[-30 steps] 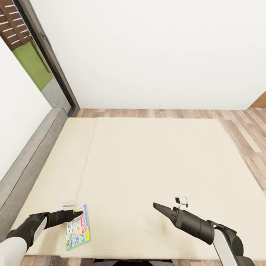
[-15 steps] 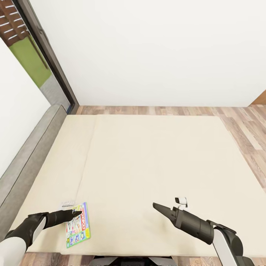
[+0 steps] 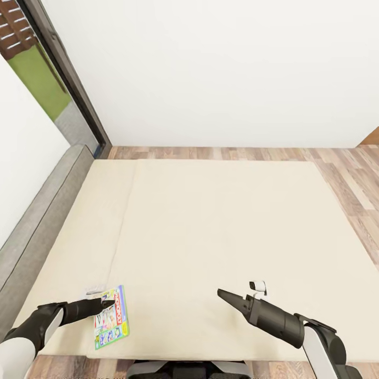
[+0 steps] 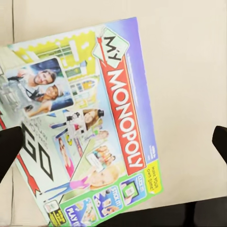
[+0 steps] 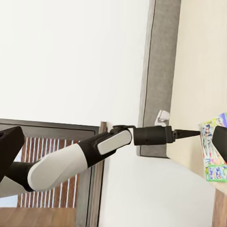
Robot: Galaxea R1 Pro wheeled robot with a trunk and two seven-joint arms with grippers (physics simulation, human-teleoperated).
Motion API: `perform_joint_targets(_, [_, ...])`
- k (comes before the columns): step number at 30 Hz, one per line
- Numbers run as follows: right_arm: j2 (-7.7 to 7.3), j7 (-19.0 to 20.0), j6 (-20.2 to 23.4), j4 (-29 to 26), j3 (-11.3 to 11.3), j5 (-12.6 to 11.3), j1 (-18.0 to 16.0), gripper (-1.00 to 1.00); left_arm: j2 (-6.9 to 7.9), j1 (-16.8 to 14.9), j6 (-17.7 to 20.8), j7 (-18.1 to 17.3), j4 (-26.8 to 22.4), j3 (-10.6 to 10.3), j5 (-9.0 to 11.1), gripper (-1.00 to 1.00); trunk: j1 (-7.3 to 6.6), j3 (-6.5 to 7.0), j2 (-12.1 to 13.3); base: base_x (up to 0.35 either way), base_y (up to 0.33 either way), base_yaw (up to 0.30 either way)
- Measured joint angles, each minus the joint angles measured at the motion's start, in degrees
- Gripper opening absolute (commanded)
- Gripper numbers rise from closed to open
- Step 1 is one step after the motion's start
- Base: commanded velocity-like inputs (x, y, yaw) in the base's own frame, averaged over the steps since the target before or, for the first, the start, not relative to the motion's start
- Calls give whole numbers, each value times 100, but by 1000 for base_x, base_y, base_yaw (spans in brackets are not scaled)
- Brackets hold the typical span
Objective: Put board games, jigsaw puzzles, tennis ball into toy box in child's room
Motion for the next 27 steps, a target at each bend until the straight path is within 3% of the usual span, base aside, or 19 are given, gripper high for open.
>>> perform_joint_targets(8, [0,-1,0,0,0,-2,0,100,75,0,43,79,-9,34,7,100,0,-75,0,0,0,0])
perform_joint_targets(17, [0,-2,0,0,8,1,0,100,188,0,49,126,-20,484,6,100,0,-160,0,0,0,0])
perform_joint_targets(27, [0,-2,0,0,9,3,0,100,190,0,43,267,-19,535,1,100,0,-254,0,0,0,0])
